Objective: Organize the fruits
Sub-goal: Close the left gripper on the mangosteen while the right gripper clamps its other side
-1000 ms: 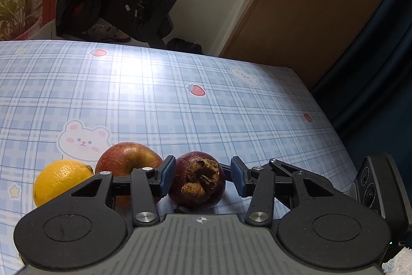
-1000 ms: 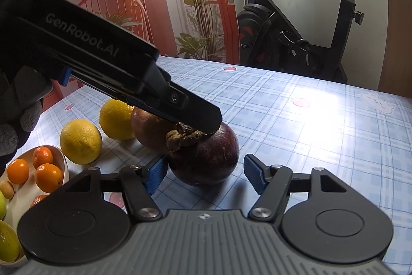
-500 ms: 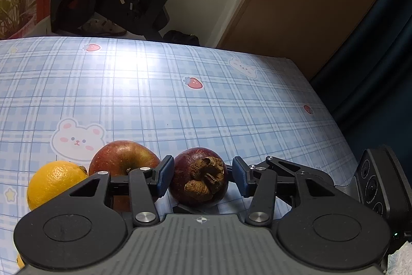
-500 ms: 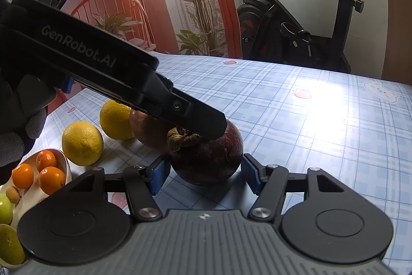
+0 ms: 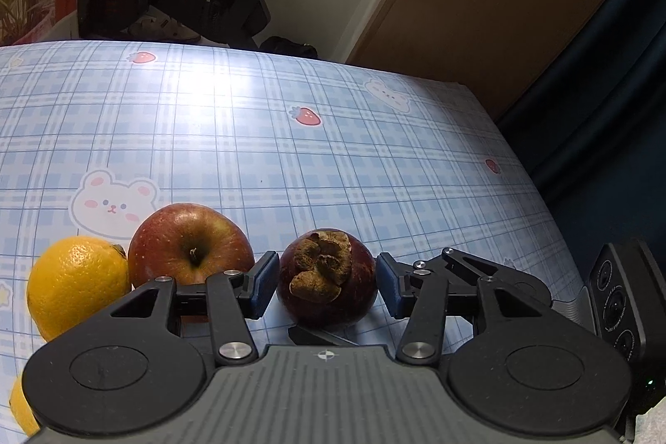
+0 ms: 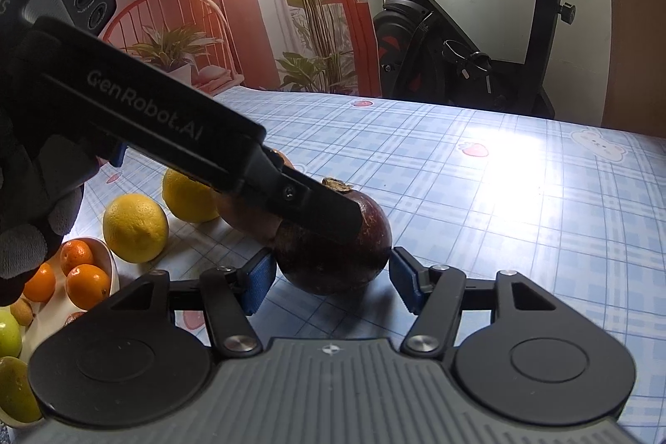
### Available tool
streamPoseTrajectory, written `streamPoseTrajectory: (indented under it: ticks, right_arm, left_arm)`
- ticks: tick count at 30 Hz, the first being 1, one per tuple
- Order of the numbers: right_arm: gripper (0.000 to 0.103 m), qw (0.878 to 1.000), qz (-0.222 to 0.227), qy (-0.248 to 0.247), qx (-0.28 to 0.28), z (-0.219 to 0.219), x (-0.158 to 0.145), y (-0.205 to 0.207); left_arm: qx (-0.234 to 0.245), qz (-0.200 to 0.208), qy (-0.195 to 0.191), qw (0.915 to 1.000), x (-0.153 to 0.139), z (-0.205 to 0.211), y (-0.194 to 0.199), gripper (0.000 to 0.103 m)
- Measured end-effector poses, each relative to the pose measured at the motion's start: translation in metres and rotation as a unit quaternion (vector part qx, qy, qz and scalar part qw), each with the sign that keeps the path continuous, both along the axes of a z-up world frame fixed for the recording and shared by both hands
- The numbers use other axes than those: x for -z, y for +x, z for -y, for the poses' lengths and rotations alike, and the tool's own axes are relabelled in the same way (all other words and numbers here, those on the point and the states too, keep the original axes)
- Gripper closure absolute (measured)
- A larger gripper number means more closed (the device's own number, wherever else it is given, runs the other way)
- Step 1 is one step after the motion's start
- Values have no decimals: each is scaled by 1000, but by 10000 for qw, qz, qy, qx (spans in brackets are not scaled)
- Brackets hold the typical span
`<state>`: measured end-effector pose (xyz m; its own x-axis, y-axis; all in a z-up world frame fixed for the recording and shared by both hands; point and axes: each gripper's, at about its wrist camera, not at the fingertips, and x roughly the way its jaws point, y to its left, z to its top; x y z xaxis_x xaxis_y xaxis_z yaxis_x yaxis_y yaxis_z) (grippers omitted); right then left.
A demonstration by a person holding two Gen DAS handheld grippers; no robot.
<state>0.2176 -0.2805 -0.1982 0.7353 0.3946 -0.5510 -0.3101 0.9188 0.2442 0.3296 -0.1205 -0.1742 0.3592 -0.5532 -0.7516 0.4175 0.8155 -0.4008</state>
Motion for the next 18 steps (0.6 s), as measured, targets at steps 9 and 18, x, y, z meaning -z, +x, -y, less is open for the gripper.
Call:
streamPoseTrajectory:
  ticks: [9, 18]
  right_arm:
    - [39, 9999, -136, 11, -29, 7, 2, -5]
    - [38, 9999, -102, 47, 34, 5, 5, -2]
  left_arm:
    - [146, -128, -46, 9998, 10, 6, -1, 48]
    - [140, -69, -54, 9999, 10, 7, -4, 48]
